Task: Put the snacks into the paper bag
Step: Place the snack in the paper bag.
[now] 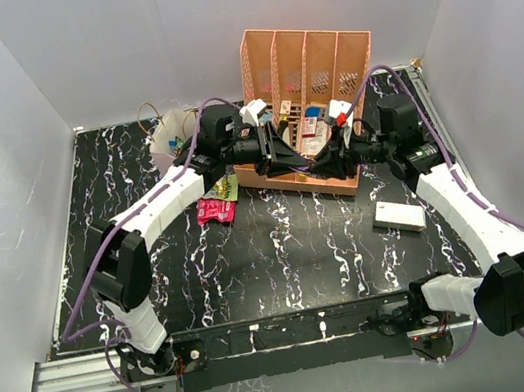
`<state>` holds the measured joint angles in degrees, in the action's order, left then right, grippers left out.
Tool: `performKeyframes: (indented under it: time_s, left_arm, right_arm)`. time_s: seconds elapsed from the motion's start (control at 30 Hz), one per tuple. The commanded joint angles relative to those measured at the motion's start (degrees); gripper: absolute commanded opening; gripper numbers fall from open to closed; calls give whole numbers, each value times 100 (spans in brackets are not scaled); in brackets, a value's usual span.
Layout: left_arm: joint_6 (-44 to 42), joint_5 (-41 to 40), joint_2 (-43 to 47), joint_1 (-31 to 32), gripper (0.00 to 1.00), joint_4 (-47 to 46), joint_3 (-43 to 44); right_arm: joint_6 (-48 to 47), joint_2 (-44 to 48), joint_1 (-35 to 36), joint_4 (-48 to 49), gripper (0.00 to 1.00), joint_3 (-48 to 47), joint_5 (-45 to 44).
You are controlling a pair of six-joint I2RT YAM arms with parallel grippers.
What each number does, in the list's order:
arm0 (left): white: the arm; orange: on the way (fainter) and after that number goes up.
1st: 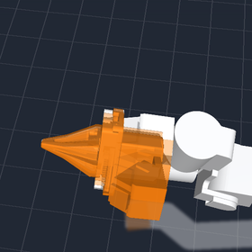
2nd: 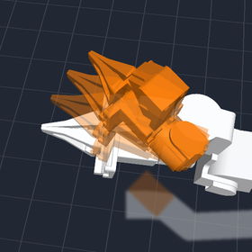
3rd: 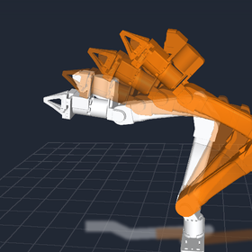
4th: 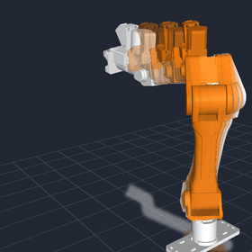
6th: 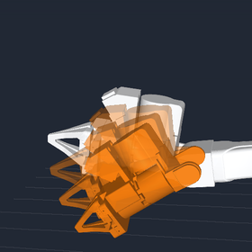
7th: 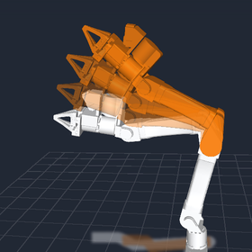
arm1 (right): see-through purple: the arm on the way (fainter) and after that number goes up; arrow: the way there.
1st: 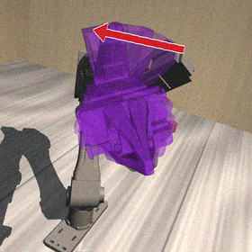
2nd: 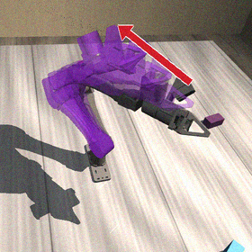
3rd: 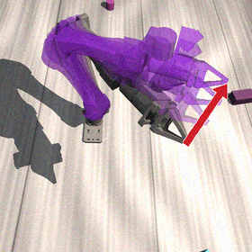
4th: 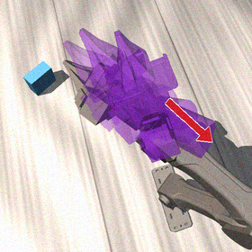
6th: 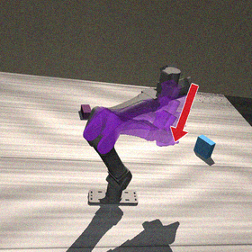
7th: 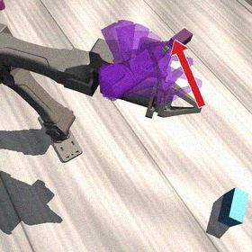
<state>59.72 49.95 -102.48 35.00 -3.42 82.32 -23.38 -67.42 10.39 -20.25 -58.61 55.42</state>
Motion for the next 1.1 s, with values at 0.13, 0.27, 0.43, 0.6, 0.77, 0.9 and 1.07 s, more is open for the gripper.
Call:
performKeyframes:
  time_s: [0.13, 0.27, 0.43, 0.6, 0.77, 0.9, 1.07]
  left_arm:
    - [-91, 219, 622, -50, 14, -418, -133]
    - [-498, 154, 742, -102, 11, -237, -75]
    - [-1510, -61, 932, -216, 6, 343, 168]
    - [-2685, -489, 1138, -342, 5, 1274, 483]
    - [-3968, -1081, 1390, -485, 5, 2135, 855]
    - [-5112, -1803, 1631, -606, 5, 2880, 1149]
    - [-5888, -2378, 1949, -1133, 5, 3276, 1369]
  right_arm:
    - [14, 259, -10, 272, 46, 129, 145]
    - [16, 352, -104, 263, 62, 193, 149]
    - [56, 481, -244, 221, 81, 140, 128]
    - [230, 499, -348, 181, 88, -48, 72]
    - [135, 504, -367, 122, 90, -30, -109]
    - [-21, 407, -365, 64, 91, 116, -268]
    - [-296, 211, -363, 21, 92, 443, -320]
